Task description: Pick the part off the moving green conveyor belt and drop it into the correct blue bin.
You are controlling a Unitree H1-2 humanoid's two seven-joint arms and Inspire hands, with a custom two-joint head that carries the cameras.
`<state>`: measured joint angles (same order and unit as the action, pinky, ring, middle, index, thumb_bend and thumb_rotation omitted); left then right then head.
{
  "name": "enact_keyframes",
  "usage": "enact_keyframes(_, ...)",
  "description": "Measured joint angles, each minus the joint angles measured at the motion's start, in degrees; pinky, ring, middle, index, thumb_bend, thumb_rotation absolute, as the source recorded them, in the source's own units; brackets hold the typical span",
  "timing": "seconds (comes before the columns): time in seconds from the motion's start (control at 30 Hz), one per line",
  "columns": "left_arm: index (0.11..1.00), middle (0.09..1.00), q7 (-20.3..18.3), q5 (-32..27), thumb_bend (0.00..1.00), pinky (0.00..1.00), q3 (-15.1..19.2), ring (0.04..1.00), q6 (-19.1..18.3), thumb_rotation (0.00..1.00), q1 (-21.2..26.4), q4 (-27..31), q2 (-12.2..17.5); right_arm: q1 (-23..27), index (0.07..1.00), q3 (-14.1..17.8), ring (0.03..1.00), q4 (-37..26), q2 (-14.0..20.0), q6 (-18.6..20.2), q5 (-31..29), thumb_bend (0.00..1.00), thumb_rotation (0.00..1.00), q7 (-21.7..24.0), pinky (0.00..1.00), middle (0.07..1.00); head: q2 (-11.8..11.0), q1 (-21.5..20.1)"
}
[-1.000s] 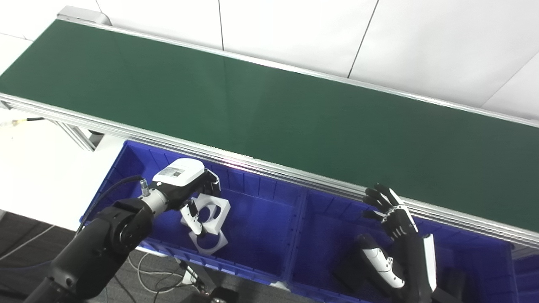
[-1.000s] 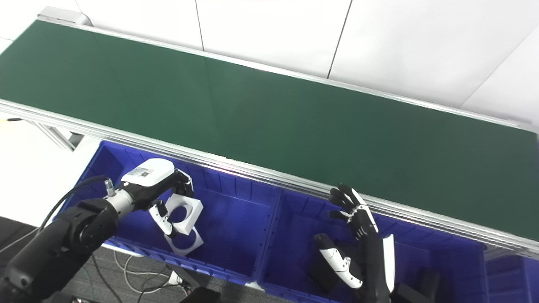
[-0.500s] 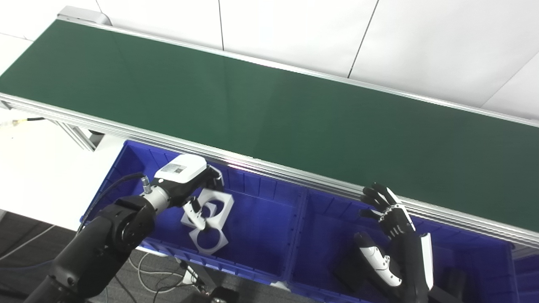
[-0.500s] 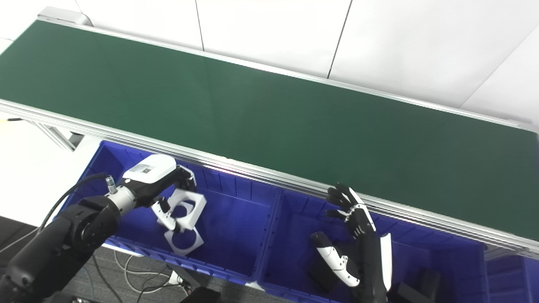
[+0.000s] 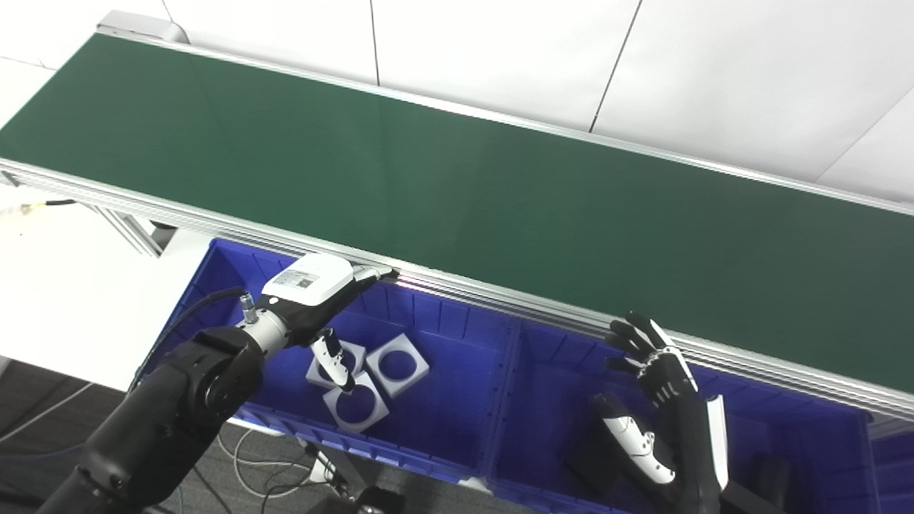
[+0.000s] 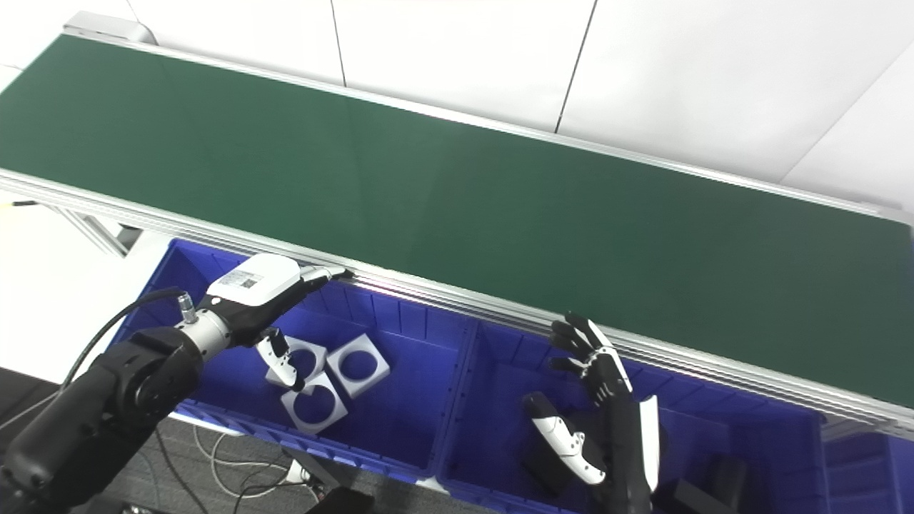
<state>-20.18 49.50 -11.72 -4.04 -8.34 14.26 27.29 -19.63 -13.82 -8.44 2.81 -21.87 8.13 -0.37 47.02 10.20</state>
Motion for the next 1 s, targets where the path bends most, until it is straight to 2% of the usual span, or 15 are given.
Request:
enact_keyframes(0.13,0.998,0.935,-1.32,-0.79,0.96,0.68,1.1,0.822,-0.24,0.1,-0.66,3.73,0.08,0.02,0.841,0.0,0.764,0.07,0.01,-0.02,0.0,0.64,0.55,0.0,0.65,0.794,-0.35,-0.61)
enact_keyframes(0.17,0.969,0.914,-1.69,-1.64,0.93,0.68,1.54,0.809,-0.34,0.14,-0.74,4.76,0.09,0.02,0.839,0.0,0.763,0.08,0.01,-0.03,-0.01,0.64,0.55,0.0,0.65,0.792,-0.7,-0.88)
enact_keyframes(0.2,0.944,0.887,-1.74,-3.31,0.9,0.68,2.4,0.793,-0.34,0.2,-1.02,5.82,0.01,0.02,0.837,0.0,0.763,0.18,0.01,-0.05,-0.02,0.64,0.55,0.0,0.64,0.791,-0.79,-0.97)
enact_keyframes(0.23,0.911,0.831,-1.24,-5.69,0.85,0.65,3.75,0.752,-0.04,0.31,-1.48,6.99,-0.21,0.02,0.834,0.03,0.762,0.47,-0.04,-0.07,-0.01,0.64,0.55,0.0,0.64,0.789,-0.97,-1.14)
enact_keyframes(0.3,0.885,0.787,1.08,-10.03,0.8,0.62,6.74,0.719,1.13,0.4,-3.09,7.84,-0.46,0.28,0.832,-0.18,0.762,0.8,-0.36,-0.33,0.04,0.64,0.55,0.04,0.64,0.788,-1.14,-1.32)
enact_keyframes(0.33,0.897,0.816,2.13,-11.43,0.78,0.66,7.39,0.758,1.77,0.53,-3.11,7.96,-0.51,0.26,0.831,-0.04,0.763,0.69,-0.92,-0.67,0.02,0.64,0.56,0.03,0.64,0.788,-1.23,-1.41)
enact_keyframes(0.37,0.875,0.832,2.74,-13.05,0.75,0.68,7.77,0.785,2.32,0.57,-3.08,8.05,-0.98,0.02,0.833,-0.04,0.765,0.74,-1.13,-0.75,0.0,0.64,0.56,-0.05,0.65,0.79,-1.67,-1.84)
enact_keyframes(0.43,0.862,0.839,3.76,-19.03,0.73,0.69,8.43,0.797,3.57,0.61,-3.82,9.65,-2.8,-0.65,0.833,-0.09,0.766,0.92,-0.92,-1.02,0.01,0.64,0.56,0.08,0.65,0.792,-1.84,-2.02)
enact_keyframes(0.5,0.82,0.814,4.29,-24.77,0.69,0.67,8.12,0.768,5.42,0.68,-4.21,12.33,-5.74,-0.5,0.831,0.39,0.763,1.8,-0.31,-1.13,-0.02,0.64,0.55,0.12,0.65,0.788,-2.37,-2.72)
enact_keyframes(0.6,0.805,0.796,4.44,-30.92,0.67,0.66,7.17,0.753,7.13,0.8,-3.62,15.22,-9.14,0.21,0.828,1.35,0.764,2.24,1.15,-1.47,-0.41,0.65,0.56,-0.19,0.65,0.787,-3.25,-3.08)
enact_keyframes(0.67,0.799,0.789,4.32,-33.27,0.65,0.66,6.72,0.747,7.09,0.82,-3.38,16.5,-11.24,0.62,0.829,1.28,0.764,2.46,1.67,-1.48,-0.35,0.65,0.57,-0.16,0.65,0.787,-3.25,-3.08)
enact_keyframes(0.73,0.792,0.781,3.84,-35.11,0.63,0.66,5.63,0.739,6.97,0.82,-3.29,17.12,-11.97,0.66,0.832,1.0,0.766,2.47,1.32,-1.51,-0.23,0.64,0.57,-0.2,0.65,0.789,-3.52,-2.99)
enact_keyframes(0.87,0.786,0.773,3.36,-36.51,0.66,0.67,4.38,0.742,6.65,0.84,-3.14,17.58,-12.72,0.41,0.837,0.32,0.769,2.88,1.03,-1.73,0.21,0.64,0.57,-0.18,0.66,0.793,-4.39,-3.6)
enact_keyframes(1.0,0.786,0.769,3.35,-36.85,0.65,0.65,3.91,0.727,6.6,0.85,-3.71,15.67,-12.15,0.21,0.838,-0.27,0.77,3.46,-0.93,-1.93,0.2,0.65,0.57,-0.15,0.66,0.792,-4.83,-4.39)
